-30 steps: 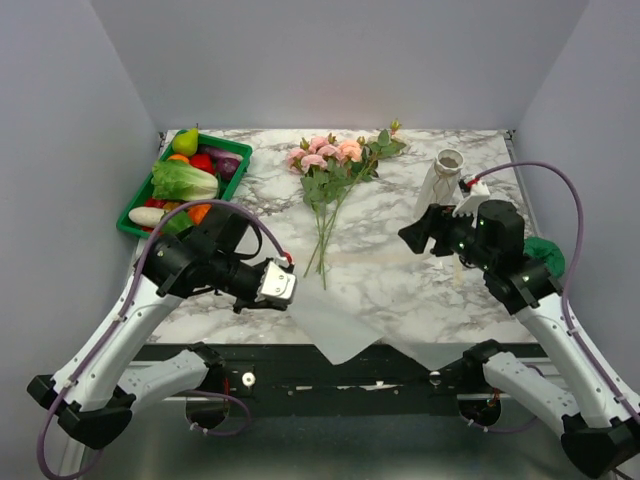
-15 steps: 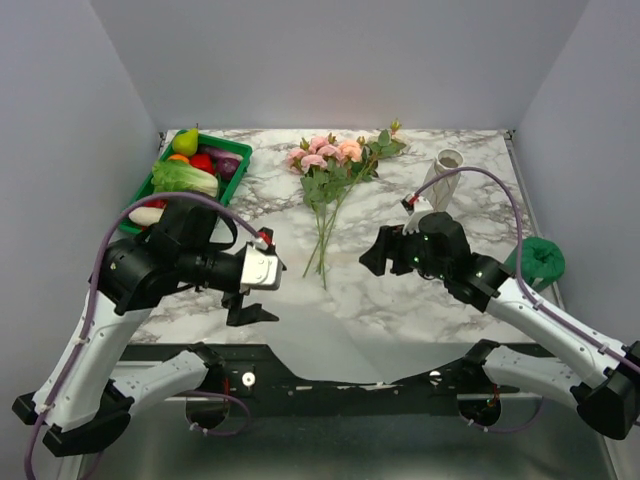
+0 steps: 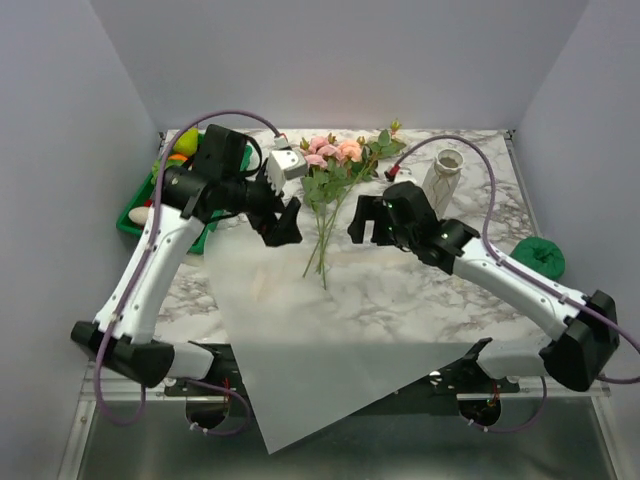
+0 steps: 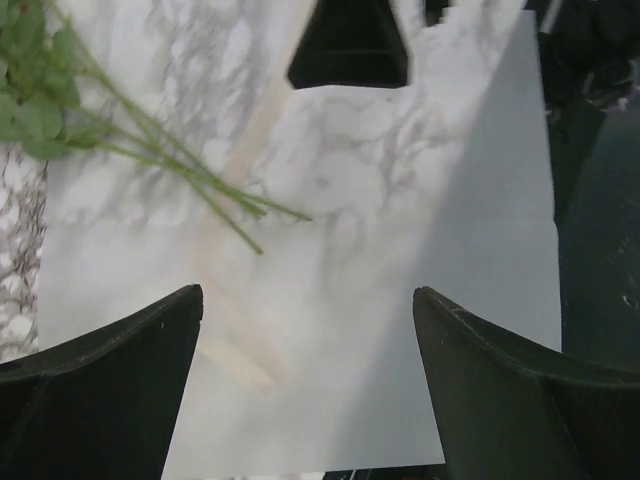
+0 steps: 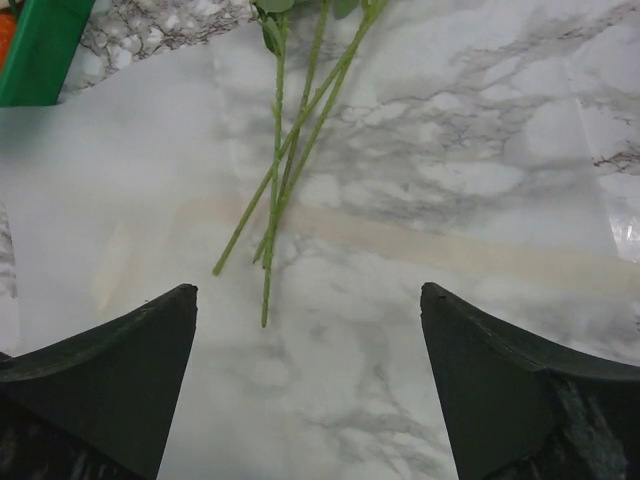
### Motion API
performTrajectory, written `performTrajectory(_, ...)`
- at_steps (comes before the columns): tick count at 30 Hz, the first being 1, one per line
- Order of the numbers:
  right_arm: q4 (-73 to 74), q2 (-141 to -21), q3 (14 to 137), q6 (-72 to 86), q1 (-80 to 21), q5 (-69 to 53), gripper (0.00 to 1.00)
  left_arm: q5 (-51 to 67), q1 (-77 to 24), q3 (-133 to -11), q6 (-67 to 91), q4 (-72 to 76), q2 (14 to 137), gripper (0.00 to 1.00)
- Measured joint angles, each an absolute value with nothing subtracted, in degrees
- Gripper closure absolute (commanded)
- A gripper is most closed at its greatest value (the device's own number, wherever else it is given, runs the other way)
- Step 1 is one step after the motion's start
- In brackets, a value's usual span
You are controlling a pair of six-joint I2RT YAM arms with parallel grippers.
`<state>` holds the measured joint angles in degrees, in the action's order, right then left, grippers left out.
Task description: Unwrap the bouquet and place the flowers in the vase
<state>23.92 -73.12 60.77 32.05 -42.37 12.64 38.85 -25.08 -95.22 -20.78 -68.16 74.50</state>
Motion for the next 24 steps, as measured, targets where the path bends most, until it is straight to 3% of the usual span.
performTrajectory(1,24.05,-75.24,62.61,32.10,-42.22,12.62,0.19,38.76,-22.41,-95.22,-19.68,-66.83,77.89,0.15)
performTrajectory(2,24.21,-77.76,64.69,31.90,-42.06,12.53,0.39,38.61,-20.60,-95.02,-18.94,-66.08,80.01,0.17)
performTrajectory(4,25.10,-83.92,70.06,30.94,-41.89,12.40,0.51,38.04,-16.34,-93.43,-17.43,-63.90,84.49,0.20)
performTrajectory(11,29.30,-106.10,90.30,30.48,-40.53,13.21,0.57,32.32,-9.67,-82.24,-14.98,-58.72,91.24,0.25)
performTrajectory(15,30.06,-113.45,95.26,31.48,-37.93,11.20,0.63,27.68,-9.76,-76.03,-14.57,-55.35,91.20,0.28)
performTrajectory(24,30.24,-124.79,104.40,33.63,-31.77,7.16,0.62,23.99,-9.69,-74.02,-14.28,-51.59,91.24,0.28)
